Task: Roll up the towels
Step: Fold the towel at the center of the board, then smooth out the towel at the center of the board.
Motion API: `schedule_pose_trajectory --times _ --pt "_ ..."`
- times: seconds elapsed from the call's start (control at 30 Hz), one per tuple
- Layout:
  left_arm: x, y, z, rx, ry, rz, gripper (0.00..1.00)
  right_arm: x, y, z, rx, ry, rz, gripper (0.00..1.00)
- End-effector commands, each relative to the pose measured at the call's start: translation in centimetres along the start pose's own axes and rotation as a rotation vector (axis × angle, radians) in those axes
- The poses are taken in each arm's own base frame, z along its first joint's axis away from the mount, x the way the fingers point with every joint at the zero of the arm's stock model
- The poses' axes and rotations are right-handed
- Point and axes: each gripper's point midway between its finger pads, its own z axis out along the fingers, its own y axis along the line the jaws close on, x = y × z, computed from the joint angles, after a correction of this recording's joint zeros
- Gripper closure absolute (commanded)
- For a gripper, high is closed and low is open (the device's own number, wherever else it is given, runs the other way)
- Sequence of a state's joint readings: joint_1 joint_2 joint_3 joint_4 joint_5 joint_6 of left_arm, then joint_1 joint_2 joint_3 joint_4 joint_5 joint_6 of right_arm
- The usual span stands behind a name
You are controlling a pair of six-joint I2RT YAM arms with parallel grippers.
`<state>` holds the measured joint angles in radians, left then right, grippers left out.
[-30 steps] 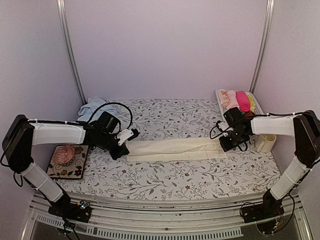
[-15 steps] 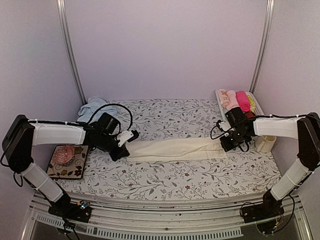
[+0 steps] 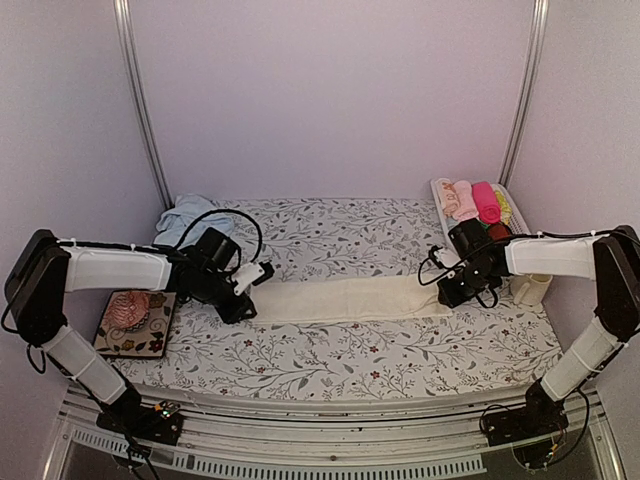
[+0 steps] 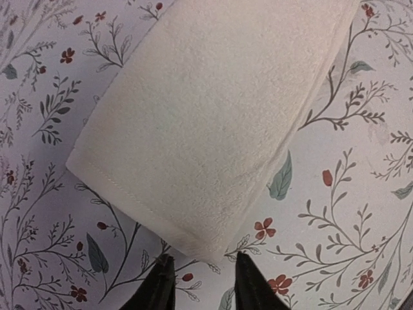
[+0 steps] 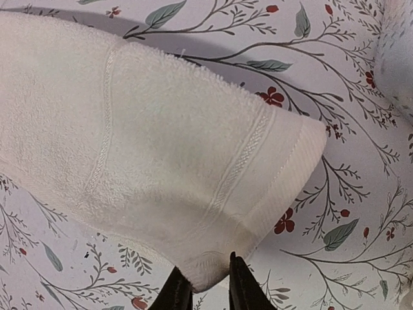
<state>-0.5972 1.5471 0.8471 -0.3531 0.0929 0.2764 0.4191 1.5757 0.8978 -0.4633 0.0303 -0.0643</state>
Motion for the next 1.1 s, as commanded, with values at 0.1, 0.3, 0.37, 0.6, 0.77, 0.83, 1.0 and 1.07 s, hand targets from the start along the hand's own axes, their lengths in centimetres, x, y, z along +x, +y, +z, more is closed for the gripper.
schedule_pose_trajectory --times 0.1,0.3,0.37,0.6,0.77,0.83,1.0,1.07 --pt "-0.3 -0.9 -0.5 0.035 -0.004 -0.002 0.42 -0.8 0.1 -0.8 -0.002 -0.035 -0.005 0.71" --pt "-1.6 1.1 -2.0 -0.052 -0.046 -0.003 0.22 -3.2 0.2 -3.2 -0.021 -0.122 0.001 0.45" --pt "-2.4 1.9 -2.4 -0.066 -0.067 -0.021 0.18 -3.9 -0.6 -4.1 -0.01 -0.148 0.022 0.42" --pt "-5.3 3.5 -3.3 -0.112 -0.156 -0.054 0.09 -7.4 -2.7 -7.2 0.0 -0.266 0.1 0.37" --pt "-8.5 4.5 -2.5 -0.107 -0.233 -0.126 0.15 -10.9 -0.1 -6.3 -0.186 -0.303 0.151 0.54" --pt "-10.1 4.6 -2.0 -0.078 -0.253 -0.168 0.23 -11.9 1.4 -5.6 -0.282 -0.295 0.177 0.64" --pt "-11.9 3.8 -0.3 0.015 -0.285 -0.255 0.47 -13.1 5.4 -4.0 -0.433 -0.281 0.175 0.74" --pt "-12.2 3.7 0.4 0.026 -0.286 -0.284 0.63 -13.4 6.8 -3.0 -0.463 -0.266 0.161 0.76"
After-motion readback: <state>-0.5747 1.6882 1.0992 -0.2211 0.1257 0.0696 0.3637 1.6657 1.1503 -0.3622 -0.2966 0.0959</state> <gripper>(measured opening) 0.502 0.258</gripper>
